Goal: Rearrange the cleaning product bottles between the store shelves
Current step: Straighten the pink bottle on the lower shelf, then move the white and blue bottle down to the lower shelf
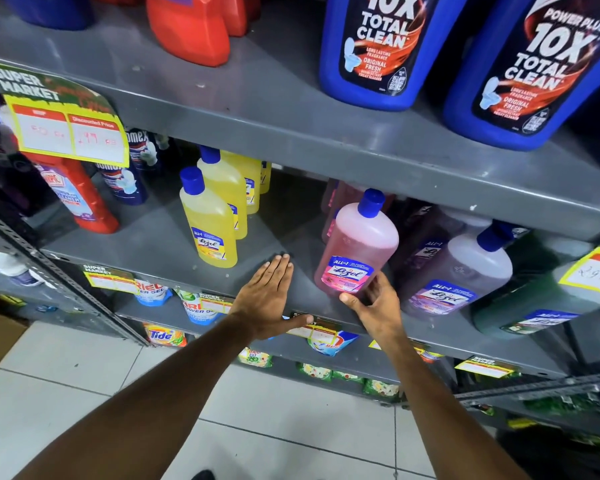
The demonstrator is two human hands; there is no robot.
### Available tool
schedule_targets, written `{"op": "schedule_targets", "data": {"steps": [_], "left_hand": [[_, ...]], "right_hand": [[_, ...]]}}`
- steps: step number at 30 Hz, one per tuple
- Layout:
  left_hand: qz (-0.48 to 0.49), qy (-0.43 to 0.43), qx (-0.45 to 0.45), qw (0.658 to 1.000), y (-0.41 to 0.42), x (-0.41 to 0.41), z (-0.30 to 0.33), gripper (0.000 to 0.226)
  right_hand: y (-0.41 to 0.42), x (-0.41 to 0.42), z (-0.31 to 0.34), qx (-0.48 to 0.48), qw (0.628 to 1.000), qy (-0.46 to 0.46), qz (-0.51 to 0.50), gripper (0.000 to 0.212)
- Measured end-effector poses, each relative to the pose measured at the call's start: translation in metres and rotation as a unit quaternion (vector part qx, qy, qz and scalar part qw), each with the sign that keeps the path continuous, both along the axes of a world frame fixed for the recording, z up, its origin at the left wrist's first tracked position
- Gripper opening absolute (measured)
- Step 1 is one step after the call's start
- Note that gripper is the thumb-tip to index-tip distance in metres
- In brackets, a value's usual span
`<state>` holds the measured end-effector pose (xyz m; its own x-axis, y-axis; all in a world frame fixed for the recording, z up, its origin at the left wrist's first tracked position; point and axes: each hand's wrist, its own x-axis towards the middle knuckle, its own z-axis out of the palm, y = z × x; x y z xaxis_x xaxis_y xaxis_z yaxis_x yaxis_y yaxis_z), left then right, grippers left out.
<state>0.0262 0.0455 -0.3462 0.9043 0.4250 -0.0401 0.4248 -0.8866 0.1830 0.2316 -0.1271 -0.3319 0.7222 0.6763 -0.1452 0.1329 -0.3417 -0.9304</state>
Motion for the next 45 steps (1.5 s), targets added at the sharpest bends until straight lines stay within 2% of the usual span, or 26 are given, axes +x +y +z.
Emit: {"op": "schedule_targets", "data": {"steps": [2,4,6,8,10,13,15,20,26,30,33,37,41,45], "left_hand": [[-0.002,0.007,-0.008,1.000,-0.003,-0.003,0.010,0.121],[-0.008,-0.025,-0.010,1.000,-0.011,-0.015,0.026,0.119],[-0.015,-0.074,0.014,0.997,-0.020,-0.036,0.044,0.115],[-0.007,-0.106,0.033,0.994,-0.029,-0.062,0.064,0.110],[0.011,-0.118,0.040,0.992,-0.034,-0.090,0.089,0.107],[0.053,-0.128,0.065,0.988,-0.038,-0.131,0.133,0.104],[0.083,-0.139,0.098,0.982,-0.040,-0.157,0.163,0.102],[0.159,-0.152,0.140,0.965,-0.033,-0.204,0.225,0.104],[0.207,-0.187,0.201,0.939,-0.001,-0.252,0.272,0.101],[0.233,-0.174,0.221,0.931,0.047,-0.276,0.301,0.106],[0.231,-0.141,0.224,0.936,0.089,-0.288,0.322,0.113],[0.209,-0.117,0.232,0.943,0.144,-0.297,0.341,0.113],[0.181,-0.098,0.217,0.954,0.186,-0.298,0.345,0.112],[0.158,-0.089,0.206,0.962,0.209,-0.302,0.335,0.115]], "right_hand": [[-0.008,-0.008,0.012,0.024,1.000,0.002,-0.009,0.101],[-0.018,-0.020,0.027,0.044,0.997,-0.036,-0.049,0.106],[-0.030,-0.039,0.043,0.057,0.988,-0.101,-0.099,0.094],[-0.040,-0.066,0.059,0.080,0.978,-0.158,-0.109,0.068],[-0.040,-0.093,0.081,0.100,0.974,-0.190,-0.067,0.040],[-0.021,-0.127,0.116,0.118,0.963,-0.236,0.049,0.023],[0.001,-0.149,0.142,0.139,0.946,-0.271,0.111,0.022],[0.048,-0.200,0.223,0.240,0.902,-0.293,0.209,0.024],[0.106,-0.243,0.292,0.335,0.868,-0.291,0.222,0.012],[0.158,-0.258,0.325,0.339,0.871,-0.298,0.195,0.028],[0.202,-0.266,0.346,0.317,0.887,-0.292,0.166,0.048],[0.252,-0.275,0.370,0.279,0.919,-0.256,0.113,0.065],[0.289,-0.277,0.388,0.240,0.943,-0.224,0.051,0.073],[0.307,-0.275,0.397,0.222,0.956,-0.187,0.037,0.069]]}}
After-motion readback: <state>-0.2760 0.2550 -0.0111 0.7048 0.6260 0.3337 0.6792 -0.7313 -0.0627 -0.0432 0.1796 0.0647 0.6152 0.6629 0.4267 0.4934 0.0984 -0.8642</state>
